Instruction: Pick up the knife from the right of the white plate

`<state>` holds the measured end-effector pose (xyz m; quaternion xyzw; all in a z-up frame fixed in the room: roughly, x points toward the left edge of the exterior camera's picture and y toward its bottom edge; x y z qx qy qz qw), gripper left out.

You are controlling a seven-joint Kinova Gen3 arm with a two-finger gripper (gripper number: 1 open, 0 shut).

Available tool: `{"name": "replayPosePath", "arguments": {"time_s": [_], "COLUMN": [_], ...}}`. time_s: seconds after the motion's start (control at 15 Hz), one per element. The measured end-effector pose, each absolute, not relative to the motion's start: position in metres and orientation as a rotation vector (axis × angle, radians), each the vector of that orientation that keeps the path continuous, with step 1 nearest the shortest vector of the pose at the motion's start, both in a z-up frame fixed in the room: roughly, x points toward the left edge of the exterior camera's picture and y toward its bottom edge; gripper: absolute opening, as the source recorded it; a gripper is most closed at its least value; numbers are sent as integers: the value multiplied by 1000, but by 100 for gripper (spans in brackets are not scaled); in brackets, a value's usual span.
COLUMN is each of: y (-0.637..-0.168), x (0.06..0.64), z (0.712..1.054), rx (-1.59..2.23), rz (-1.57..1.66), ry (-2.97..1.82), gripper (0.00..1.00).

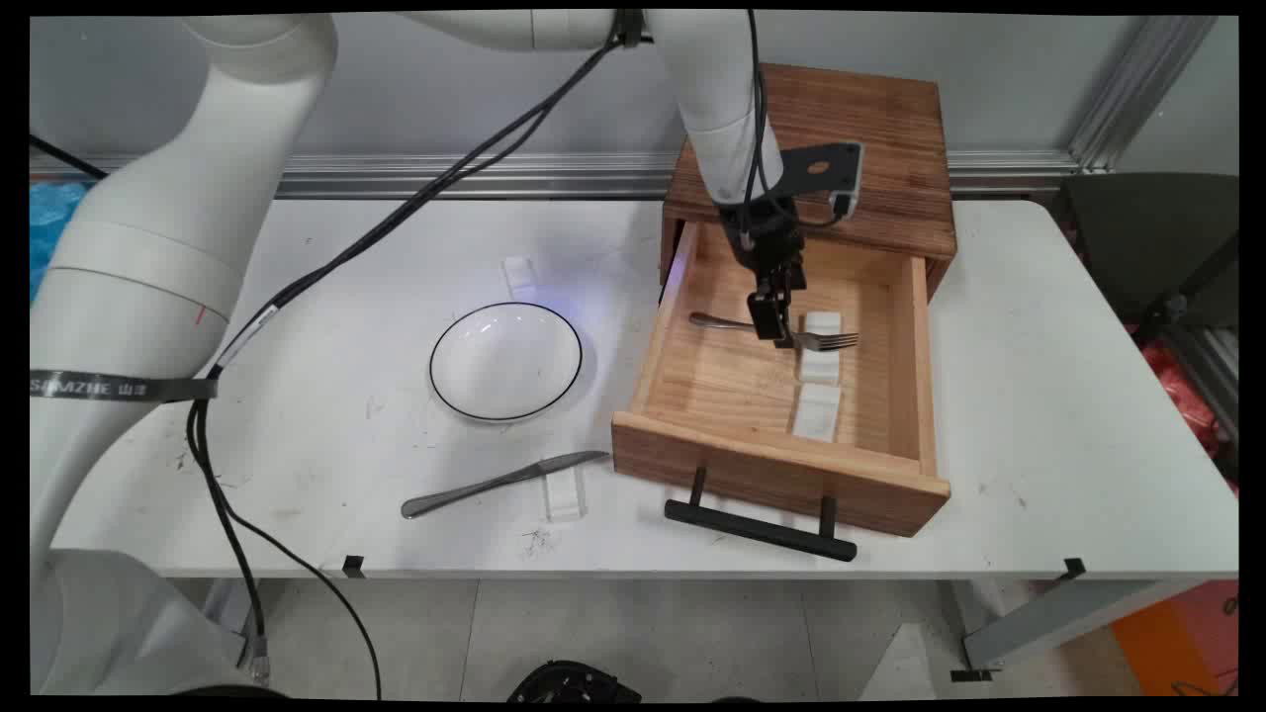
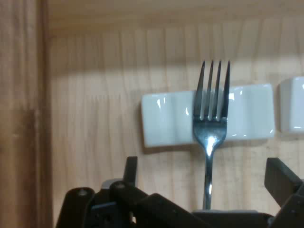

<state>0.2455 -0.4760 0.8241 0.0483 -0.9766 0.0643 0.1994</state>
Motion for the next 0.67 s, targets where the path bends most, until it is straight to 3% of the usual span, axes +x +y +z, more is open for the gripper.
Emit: {"name": "replayPosePath", "arguments": {"time_s": [0.67], "y": [-441], "x": [276], "z": [901], "rx": [327], "rz": [167], "ry": [-2671], "gripper": [100]}}
